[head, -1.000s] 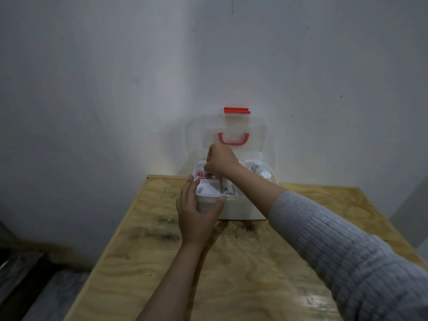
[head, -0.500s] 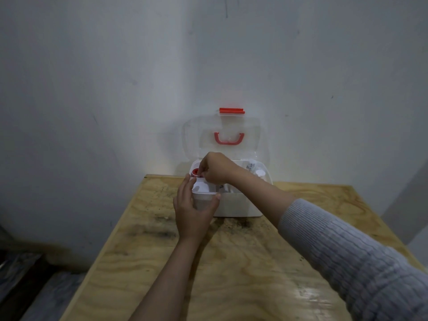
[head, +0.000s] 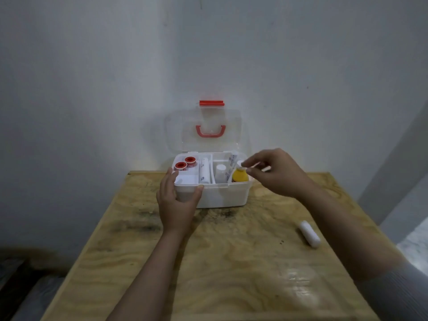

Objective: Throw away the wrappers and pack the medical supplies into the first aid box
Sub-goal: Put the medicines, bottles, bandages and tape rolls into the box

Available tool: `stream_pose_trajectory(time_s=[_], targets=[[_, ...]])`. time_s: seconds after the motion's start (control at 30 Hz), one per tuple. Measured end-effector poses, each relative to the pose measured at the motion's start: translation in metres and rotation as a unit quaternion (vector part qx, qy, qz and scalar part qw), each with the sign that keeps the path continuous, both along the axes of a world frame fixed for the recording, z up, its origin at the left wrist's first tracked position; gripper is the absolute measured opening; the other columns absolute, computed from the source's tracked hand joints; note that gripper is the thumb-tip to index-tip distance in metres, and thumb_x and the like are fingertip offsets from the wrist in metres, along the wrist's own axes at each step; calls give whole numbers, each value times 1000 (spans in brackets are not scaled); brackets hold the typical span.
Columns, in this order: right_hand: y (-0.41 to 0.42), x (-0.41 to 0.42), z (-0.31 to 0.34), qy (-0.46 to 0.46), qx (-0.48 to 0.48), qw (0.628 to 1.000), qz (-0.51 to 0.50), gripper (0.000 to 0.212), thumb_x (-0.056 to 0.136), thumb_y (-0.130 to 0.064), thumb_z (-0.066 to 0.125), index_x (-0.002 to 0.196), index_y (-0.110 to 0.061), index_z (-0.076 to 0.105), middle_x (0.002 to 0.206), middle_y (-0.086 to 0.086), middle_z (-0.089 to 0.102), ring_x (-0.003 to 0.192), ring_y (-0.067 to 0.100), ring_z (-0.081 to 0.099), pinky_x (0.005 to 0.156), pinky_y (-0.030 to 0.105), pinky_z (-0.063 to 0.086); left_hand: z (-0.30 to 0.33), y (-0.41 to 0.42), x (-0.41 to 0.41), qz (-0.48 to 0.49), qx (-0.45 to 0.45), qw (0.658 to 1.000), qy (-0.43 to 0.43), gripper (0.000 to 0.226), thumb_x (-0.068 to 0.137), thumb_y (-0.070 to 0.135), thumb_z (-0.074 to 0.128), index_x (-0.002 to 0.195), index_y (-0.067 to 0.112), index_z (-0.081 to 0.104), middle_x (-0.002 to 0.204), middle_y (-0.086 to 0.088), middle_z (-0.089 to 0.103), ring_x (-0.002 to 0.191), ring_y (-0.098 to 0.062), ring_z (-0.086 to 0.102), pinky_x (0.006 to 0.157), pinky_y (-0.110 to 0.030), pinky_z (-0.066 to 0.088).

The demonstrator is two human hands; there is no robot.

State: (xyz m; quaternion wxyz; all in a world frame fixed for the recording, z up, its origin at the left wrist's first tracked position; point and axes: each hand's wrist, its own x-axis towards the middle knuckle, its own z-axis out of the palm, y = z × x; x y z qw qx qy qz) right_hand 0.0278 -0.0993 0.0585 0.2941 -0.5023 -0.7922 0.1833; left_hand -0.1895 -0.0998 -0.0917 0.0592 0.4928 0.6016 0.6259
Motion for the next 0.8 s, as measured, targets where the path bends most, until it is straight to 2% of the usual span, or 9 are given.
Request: stream_pose_trajectory(time_s=[0.07,0.17,0.3,0.37,0.5,0.6,0.7,0.8], targets=[[-15,35,-20,9,-20,999,-48,15,83,-15,67,96,-15,74,90,-6,71,80,10,66,67,20,50,-1,0,0,2,4,1000,0,77,67,58,66,131,19,52,146,1,47,130,-19,44,100,-39,46],[-31,82,-60,-9,-41,990,-133,16,82,-21,70,97,-17,73,97,-3,71,77,10,66,65,21,49,-3,1,0,3,2,1000,3,76,69,59,66,132,20,51,147,1,46,131,-19,44,101,-48,47],[-53,114,-110,-92,-53,968,-228,36,78,-41,68,111,-25,63,105,-2,60,77,14,62,68,33,51,-4,2,-1,-1,-2,1000,5,76,70,59,66,134,22,49,148,1,45,133,-18,43,99,-51,49],[-62,118,-127,-75,-42,964,-250,34,79,-42,65,109,-25,62,103,-2,59,77,13,61,66,34,52,-5,3,-2,0,1,1000,4,73,70,56,68,132,22,50,147,1,45,133,-18,44,101,-51,47],[-69,116,-128,16,29,970,-239,14,82,-37,64,80,-23,64,79,-7,64,67,4,58,57,19,44,-5,3,-1,4,10,1000,4,65,73,33,79,130,13,54,146,-6,47,133,-21,44,105,-49,44],[-62,105,-111,71,51,975,-204,9,78,-25,71,83,-22,65,81,-8,65,70,6,62,59,9,40,-5,2,0,6,3,1000,4,66,75,29,79,133,15,51,147,-5,46,134,-21,43,106,-48,43],[-46,88,-94,82,82,979,-167,17,74,-16,75,89,-14,68,85,-4,69,73,11,64,63,13,44,-5,1,1,4,-2,1000,-2,69,75,30,78,136,18,48,148,-4,45,135,-22,42,106,-50,43],[-28,57,-67,86,131,981,-115,17,73,-14,76,88,-10,70,84,1,72,70,13,63,66,23,50,-1,-1,4,2,-10,1000,-13,72,75,30,78,138,19,46,148,-2,44,135,-20,41,105,-48,44]])
